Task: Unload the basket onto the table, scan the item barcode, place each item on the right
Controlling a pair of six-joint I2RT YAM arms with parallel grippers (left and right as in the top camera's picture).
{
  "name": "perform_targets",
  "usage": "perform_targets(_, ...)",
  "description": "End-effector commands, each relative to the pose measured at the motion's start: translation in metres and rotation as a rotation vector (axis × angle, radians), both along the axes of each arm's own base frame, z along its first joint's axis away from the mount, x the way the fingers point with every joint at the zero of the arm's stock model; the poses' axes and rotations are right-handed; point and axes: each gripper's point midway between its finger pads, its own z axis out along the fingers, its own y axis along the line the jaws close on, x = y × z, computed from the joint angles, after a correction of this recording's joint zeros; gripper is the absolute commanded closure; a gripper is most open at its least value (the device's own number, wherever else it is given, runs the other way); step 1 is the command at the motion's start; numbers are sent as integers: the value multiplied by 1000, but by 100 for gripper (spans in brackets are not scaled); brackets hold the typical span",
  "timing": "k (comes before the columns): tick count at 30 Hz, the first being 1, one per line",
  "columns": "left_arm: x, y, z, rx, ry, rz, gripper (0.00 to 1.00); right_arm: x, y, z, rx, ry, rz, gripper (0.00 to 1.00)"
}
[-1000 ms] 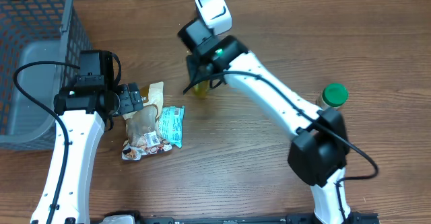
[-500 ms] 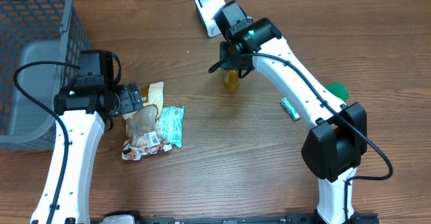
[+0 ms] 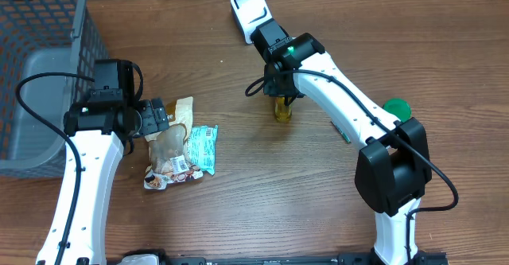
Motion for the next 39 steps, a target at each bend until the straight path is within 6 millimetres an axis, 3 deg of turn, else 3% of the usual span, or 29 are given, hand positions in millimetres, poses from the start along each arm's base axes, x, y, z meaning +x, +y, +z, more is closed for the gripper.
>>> perform_targets(1,4,-2,6,3,-15,-20,0,-2,-1,17,6,-34,-12,60)
perform_targets(8,4,-2,6,3,-15,-20,0,-8,-4,15,-8,-9,-9,33)
perform_targets(10,4,-2,6,3,-15,-20,0,-10,-3,15,-7,0,-7,18)
perform_targets(15,4,-2,6,3,-15,-20,1,-10,-6,19,-8,5,0,8)
perform_targets(20,4,-2,6,3,-15,-20,0,-8,3,55,46,-11,115,6)
perform_targets(21,4,-2,6,3,-15,-20,0,-8,5,64,54,-21,135,0)
perform_targets(25,4,-2,6,3,-15,-20,0,-6,5,87,69,-57,144,0)
perform_targets(39,4,-2,6,3,-15,-20,0,-10,0,87,56,-36,146,0)
